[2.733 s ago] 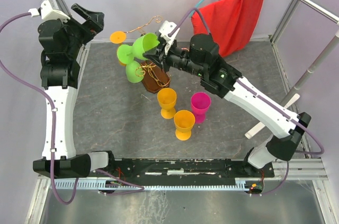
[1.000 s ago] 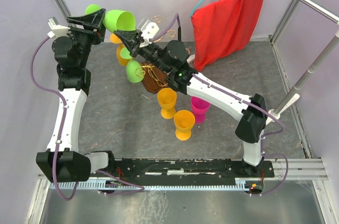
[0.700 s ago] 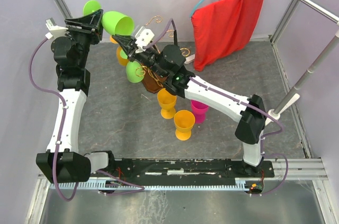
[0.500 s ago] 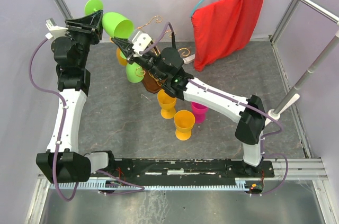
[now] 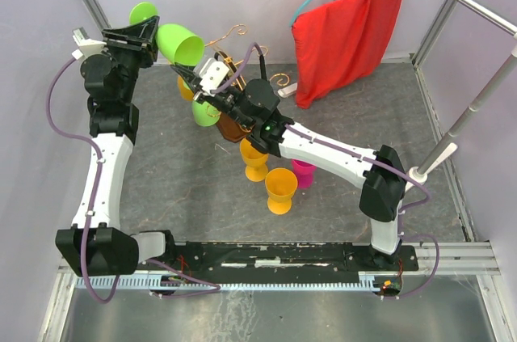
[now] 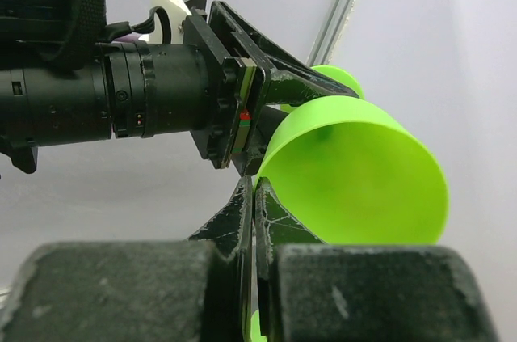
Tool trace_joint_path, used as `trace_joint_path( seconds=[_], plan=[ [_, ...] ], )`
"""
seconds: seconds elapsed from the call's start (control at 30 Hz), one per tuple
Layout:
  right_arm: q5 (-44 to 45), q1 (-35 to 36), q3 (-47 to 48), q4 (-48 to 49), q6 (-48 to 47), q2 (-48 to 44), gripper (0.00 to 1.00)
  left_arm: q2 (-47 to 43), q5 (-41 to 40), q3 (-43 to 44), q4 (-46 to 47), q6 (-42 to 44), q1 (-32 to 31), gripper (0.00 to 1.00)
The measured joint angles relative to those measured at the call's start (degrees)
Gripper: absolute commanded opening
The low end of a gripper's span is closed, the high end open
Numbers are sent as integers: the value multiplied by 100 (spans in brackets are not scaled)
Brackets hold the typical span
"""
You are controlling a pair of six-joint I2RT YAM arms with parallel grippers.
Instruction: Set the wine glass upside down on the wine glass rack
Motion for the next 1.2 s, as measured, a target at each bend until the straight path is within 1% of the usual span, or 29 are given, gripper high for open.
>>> trace_joint_path(
  seconds=[0.1, 0.5, 0.63, 0.73, 0.8, 1.07, 1.2],
  plan=[
    [0, 2, -50, 9, -35, -13, 1, 26, 9, 0, 0, 0, -2, 45],
    [2, 17, -122, 35, -63, -31, 1, 31, -37, 0, 94, -4, 2, 20],
    [46, 26, -236, 52, -118, -57, 10, 35, -22, 0, 90, 4, 11, 14],
    [109, 28, -376, 83, -166, -140, 10, 37, 11, 2, 98, 7, 4, 11],
    [136, 28, -439, 81, -184, -192, 13, 48, 39, 0, 129, 7, -4, 10],
    [302, 68, -713, 63, -229, -393, 29, 111, 120, 17, 216, 131, -4, 7],
    [378, 76, -826, -160, -313, -525, 38, 227, 129, 302, 210, 452, 57, 3]
  ],
)
